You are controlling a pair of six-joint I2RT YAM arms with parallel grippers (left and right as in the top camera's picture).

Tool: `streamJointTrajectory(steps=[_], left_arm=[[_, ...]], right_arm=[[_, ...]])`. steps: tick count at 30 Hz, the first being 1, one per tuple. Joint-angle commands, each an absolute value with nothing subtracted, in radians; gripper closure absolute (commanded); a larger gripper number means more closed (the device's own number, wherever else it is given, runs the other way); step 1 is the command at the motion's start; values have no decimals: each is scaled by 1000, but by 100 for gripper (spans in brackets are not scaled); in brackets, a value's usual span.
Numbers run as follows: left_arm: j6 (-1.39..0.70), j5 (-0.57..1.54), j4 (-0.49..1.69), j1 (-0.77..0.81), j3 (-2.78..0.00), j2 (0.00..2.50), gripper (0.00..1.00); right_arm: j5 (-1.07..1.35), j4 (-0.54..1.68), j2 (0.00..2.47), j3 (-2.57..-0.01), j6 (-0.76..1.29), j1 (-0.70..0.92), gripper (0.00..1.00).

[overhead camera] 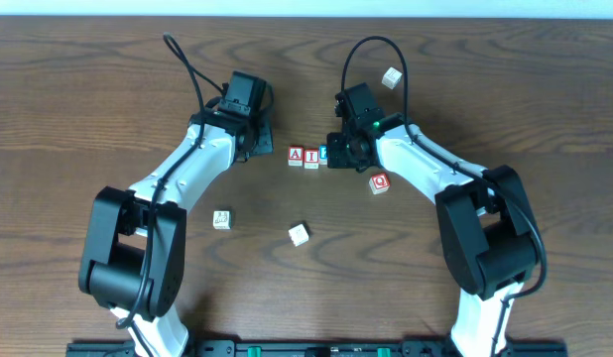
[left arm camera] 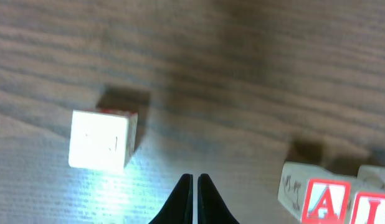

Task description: Spell out Ai2

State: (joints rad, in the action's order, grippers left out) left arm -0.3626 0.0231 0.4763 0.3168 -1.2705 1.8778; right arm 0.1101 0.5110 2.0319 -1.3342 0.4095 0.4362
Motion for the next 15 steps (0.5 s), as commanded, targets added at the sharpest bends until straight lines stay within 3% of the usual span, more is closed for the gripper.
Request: streamJointTrajectory(steps=[1, 15], left_arm=[[-363, 70, 501, 315, -1285, 1887, 94], [-363, 196, 440, 323, -1219, 1887, 95]], right_arm=[[95, 517, 2041, -1347, 422, 431, 99], [94, 564, 2020, -1406, 410, 424, 99]])
